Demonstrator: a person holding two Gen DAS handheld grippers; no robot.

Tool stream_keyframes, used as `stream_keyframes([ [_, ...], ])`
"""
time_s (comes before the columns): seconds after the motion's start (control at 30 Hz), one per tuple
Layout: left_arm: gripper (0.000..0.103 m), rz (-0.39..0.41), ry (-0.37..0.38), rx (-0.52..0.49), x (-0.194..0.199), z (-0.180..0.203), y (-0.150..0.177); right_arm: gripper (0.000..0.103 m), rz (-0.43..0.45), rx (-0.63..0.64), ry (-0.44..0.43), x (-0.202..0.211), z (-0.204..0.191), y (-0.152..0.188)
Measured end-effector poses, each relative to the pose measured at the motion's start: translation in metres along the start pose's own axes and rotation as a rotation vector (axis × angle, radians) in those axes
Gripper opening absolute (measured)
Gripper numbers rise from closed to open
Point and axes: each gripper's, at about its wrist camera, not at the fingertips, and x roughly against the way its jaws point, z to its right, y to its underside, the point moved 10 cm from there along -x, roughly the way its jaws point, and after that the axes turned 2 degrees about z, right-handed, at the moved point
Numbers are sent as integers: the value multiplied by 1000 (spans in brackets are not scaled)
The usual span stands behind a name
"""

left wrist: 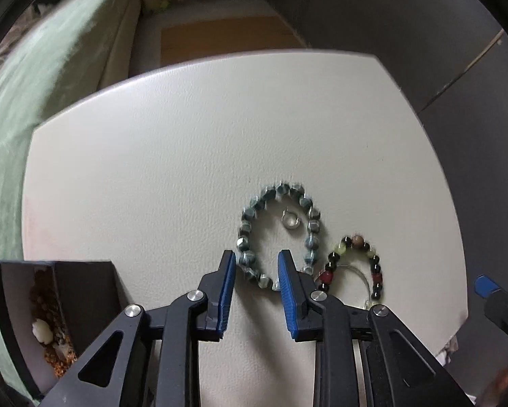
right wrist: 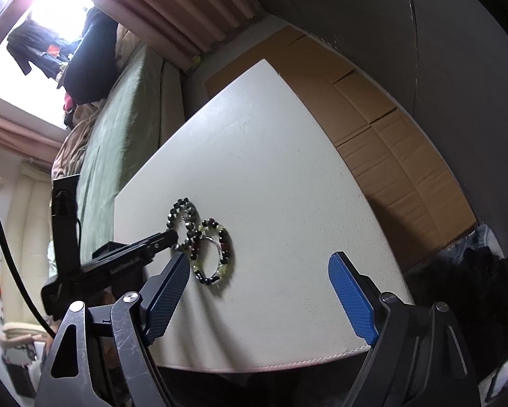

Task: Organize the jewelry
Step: 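Grasp the grey-green bead bracelet with the left gripper, then carry the grey-green bracelet to the box with the left gripper while the right grasps the dark bead bracelet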

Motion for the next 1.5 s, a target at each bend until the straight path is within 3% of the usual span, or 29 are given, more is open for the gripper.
stream_keyframes([
  [0.03,10,8,-11,-1,0,-2,-2,80,-7,1,0,-2,-1,0],
  [0.1,10,6,23,12,0,-2,1,76,-21,13,-1,-9,-6,1],
  [0.23,10,34,70,1,16,0,4,41,-106,60,1,-32,-19,10],
  [0.27,10,41,87,9,21,0,4,37,-119,63,-1,-36,-22,12],
  [0.43,10,85,121,21,49,-5,2,37,-139,88,8,-51,-37,11],
  [0.57,10,110,133,48,61,-11,-2,27,-167,130,38,-67,-45,9],
  [0.7,10,133,142,62,74,-19,-4,25,-178,197,105,-81,-50,8],
  [0.77,10,146,151,70,82,-20,-3,16,-186,218,140,-87,-50,7],
  [0.93,10,183,166,78,104,-29,-1,9,-190,265,213,-92,-55,7],
  [1.2,10,278,173,74,156,-41,10,9,-150,224,142,-66,-58,12],
  [1.5,10,363,163,110,203,-72,29,9,-86,261,60,-30,-97,23],
])
